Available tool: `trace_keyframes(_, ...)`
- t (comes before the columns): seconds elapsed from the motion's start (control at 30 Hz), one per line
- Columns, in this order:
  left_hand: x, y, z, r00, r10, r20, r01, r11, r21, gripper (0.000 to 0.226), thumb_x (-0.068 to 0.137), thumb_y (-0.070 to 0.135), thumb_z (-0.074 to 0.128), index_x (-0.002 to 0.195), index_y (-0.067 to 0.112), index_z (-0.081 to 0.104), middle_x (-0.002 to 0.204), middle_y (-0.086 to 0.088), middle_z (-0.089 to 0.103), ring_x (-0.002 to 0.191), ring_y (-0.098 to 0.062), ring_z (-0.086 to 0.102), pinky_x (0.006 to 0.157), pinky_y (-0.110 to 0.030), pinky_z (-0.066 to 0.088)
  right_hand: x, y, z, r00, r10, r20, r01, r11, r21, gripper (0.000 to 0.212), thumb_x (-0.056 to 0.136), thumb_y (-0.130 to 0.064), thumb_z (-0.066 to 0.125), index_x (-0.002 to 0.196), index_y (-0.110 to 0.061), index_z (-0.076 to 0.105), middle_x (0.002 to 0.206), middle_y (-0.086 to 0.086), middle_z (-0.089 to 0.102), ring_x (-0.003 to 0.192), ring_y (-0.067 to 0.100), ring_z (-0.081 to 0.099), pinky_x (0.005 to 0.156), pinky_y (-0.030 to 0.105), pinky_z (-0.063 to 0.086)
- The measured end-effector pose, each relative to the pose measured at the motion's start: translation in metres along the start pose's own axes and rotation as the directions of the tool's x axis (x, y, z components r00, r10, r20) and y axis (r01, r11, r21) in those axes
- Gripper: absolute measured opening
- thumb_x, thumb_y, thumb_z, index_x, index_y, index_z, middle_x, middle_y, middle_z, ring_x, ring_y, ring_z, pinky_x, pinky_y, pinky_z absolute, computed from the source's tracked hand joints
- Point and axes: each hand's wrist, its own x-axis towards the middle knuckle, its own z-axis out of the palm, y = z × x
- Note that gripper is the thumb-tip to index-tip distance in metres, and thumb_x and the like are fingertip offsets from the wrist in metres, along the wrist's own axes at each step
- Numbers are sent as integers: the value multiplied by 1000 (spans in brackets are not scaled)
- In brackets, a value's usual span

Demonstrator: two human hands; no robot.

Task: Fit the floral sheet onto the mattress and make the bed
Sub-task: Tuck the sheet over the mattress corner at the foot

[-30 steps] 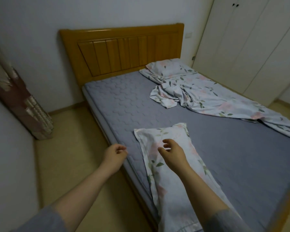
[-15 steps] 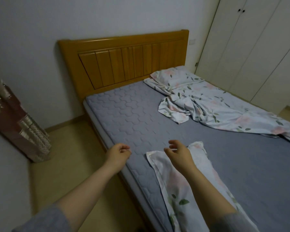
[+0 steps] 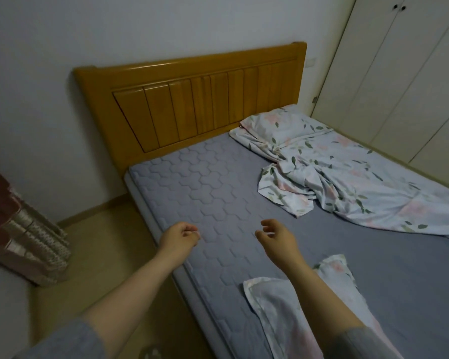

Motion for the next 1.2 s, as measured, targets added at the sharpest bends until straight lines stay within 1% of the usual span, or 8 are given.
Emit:
trace_keyframes(0.2,127,-2,-52,995,-11,98,11,1000,8,8,75,25,64,80,25,58,89,-10,70,89,-29,66,80,-37,50,88,-46,61,996,72,-47,-73,997,-7,34,94,-25,55,125,-14,55,125,9,57,99,20,56,77,29,43)
trace_keyframes(0.33,196,5,-87,984,-22,178,11,998,64,8,79,18,64,79,25,58,86,-8,70,88,-28,66,86,-42,51,129,-76,95,987,143,-73,-142,990,14,34,93,-26,55,125,-14,56,125,9,58,101,21,58,76,28,42)
trace_keyframes(0.5,277,27,-105,974,2,229,-20,997,74,8,74,24,63,77,26,57,91,-12,70,90,-30,66,78,-37,49,173,-95,119,963,245,-107,-248,969,-8,34,93,-27,55,125,-14,56,123,11,59,106,23,59,79,27,44)
trace_keyframes(0.63,321,28,-92,947,-4,321,-27,995,95,12,83,17,61,78,27,58,89,-10,70,90,-30,65,81,-39,51,212,-92,126,935,327,-134,-334,942,-32,34,93,-30,55,124,-16,57,124,13,57,109,23,57,83,29,45)
trace_keyframes(0.8,391,39,-65,930,-12,367,-44,989,144,20,61,33,54,78,25,61,85,-9,71,87,-30,66,76,-37,50,282,-76,135,917,372,-143,-383,923,-50,39,94,-29,54,130,-14,53,137,11,49,120,24,52,93,31,42)
trace_keyframes(1.0,489,53,-17,905,-26,425,-84,968,237,9,79,15,68,81,21,62,81,-10,68,80,-25,64,70,-29,46,386,-21,140,880,445,-165,-466,876,-125,43,95,-26,53,134,-8,50,148,12,34,125,28,47,103,33,36)
trace_keyframes(1.1,543,44,17,885,-48,463,-90,958,271,19,59,37,63,75,28,61,80,-8,70,80,-26,66,74,-34,49,439,18,142,860,489,-148,-510,838,-195,48,96,-28,51,139,-9,44,153,14,25,135,30,35,110,38,31)
trace_keyframes(1.2,592,28,59,875,-86,477,-57,959,277,19,56,34,58,72,25,62,78,-7,69,83,-28,67,78,-39,52,494,61,147,849,513,-130,-529,811,-249,52,96,-31,50,143,-12,38,153,14,24,138,29,30,112,37,27)
